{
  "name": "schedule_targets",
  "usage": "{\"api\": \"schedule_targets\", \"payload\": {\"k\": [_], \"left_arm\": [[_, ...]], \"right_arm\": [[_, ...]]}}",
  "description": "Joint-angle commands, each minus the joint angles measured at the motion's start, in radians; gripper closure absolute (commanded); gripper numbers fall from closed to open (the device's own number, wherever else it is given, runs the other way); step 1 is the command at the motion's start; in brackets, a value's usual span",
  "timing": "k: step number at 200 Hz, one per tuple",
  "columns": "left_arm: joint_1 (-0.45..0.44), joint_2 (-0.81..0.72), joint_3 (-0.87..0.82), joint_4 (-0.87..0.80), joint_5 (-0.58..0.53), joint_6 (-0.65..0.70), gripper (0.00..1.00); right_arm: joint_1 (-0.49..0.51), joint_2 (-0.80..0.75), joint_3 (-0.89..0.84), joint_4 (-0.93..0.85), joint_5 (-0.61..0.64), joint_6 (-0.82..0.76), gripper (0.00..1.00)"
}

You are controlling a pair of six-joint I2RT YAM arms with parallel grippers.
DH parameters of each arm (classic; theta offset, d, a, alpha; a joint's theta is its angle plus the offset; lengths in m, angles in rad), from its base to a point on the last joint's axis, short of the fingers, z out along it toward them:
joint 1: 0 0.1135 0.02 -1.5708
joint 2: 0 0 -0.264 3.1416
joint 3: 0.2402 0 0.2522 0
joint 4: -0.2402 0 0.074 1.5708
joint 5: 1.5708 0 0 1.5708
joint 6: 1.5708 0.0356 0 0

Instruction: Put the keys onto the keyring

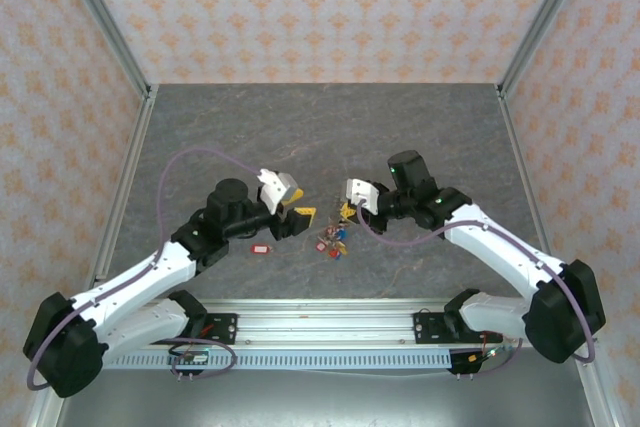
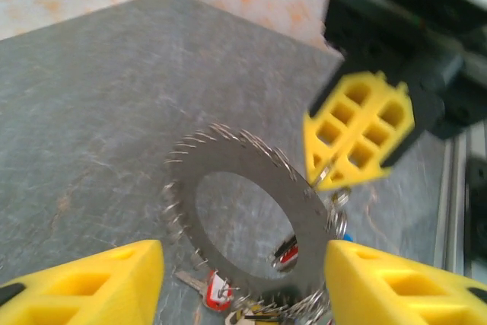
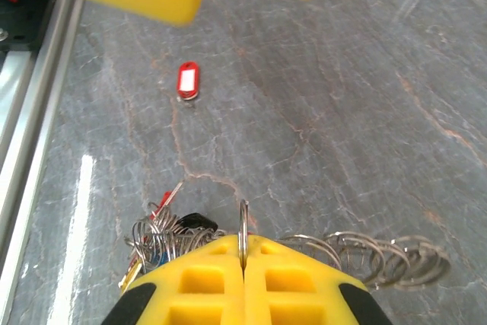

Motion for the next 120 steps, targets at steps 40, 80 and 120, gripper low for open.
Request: {"api": "schedule_targets", "payload": {"k": [40,80,120], "left_arm": [[-0.025,0.159,0.087,-0.03,0.205,0.201,0.57],[-0.07,0.233,0.1,0.014,0.209,0.258,0.62],[-0.074,0.265,0.099,0.079,0.178,0.259,0.65]], "right_arm": [[-0.004,0.037,0.037,0.001,-0.111,-0.067,1.0],[-0.004,0.035,-0.006,0.1,-0.124,0.001,1.0],[-0.003,0.028,-0.016,0.091,-0.139,0.011,1.0]]}}
